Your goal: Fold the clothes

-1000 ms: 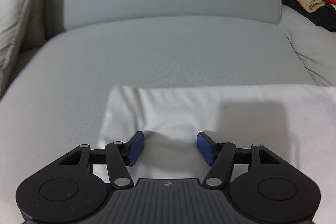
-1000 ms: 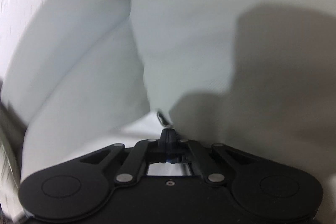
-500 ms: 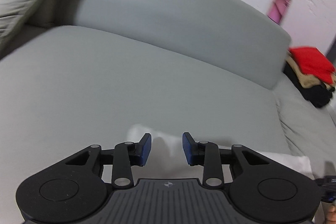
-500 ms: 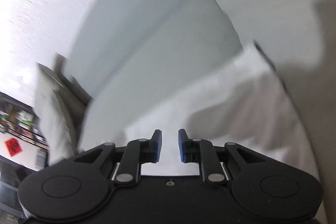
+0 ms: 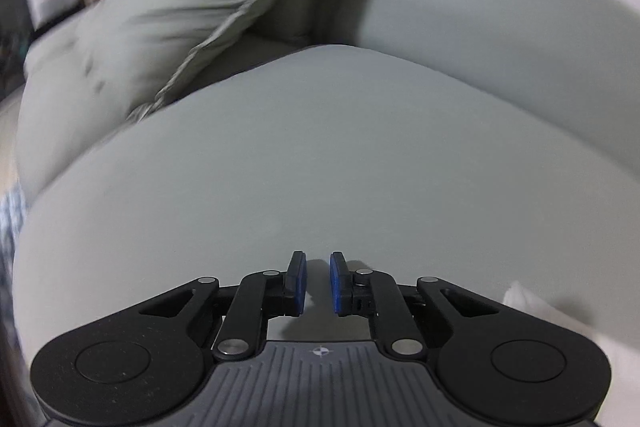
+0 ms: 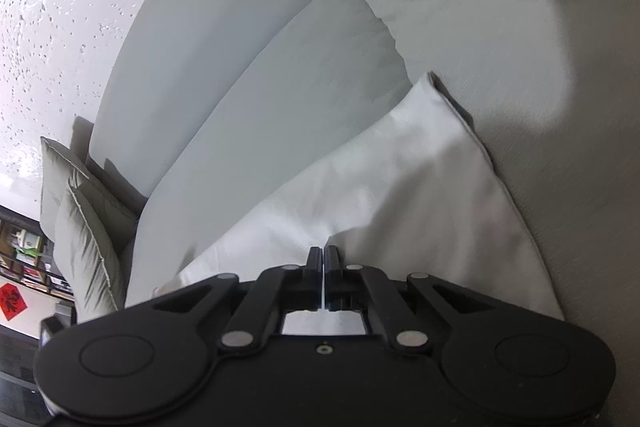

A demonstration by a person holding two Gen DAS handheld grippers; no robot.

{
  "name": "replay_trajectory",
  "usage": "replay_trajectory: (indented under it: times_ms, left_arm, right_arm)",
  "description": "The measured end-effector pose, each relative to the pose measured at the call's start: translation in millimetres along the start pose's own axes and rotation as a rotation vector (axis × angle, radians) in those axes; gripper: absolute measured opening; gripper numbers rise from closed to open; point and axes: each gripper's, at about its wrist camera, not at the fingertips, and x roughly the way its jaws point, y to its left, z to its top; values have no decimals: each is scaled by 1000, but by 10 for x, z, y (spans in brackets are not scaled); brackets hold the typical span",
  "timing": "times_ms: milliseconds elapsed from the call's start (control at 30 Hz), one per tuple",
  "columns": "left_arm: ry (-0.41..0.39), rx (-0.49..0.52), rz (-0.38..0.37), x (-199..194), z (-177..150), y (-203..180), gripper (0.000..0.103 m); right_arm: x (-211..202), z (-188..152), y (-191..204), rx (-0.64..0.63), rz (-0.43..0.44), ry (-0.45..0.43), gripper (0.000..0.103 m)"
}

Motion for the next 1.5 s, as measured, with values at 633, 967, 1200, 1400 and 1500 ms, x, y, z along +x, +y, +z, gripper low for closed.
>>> replay_trajectory:
  times_ms: [633,967,1200,1400,1500]
  left_arm:
    - [-2,242,-86,-1166,-1002,245,12]
    - [-118,367,-503,-1635,-1249,-241,17]
    - [-1,646,-378,-1629,-1764,-631,27]
    - [13,526,-352,-1744,-1778,-155,28]
    - [-94,481,-377,-1808,-1687,-153,31]
  right_arm:
    - [-1043,-520,-436,61,-253,-211,0]
    - [-1169,-959,28,-162,21,-212,26]
    - [-793,-1011,51,-99,22,9,0]
    - [-1273,-1062,-238,-38,-155,-137,14]
    - [-1403,-1116,-236,-69,-95,-185,19]
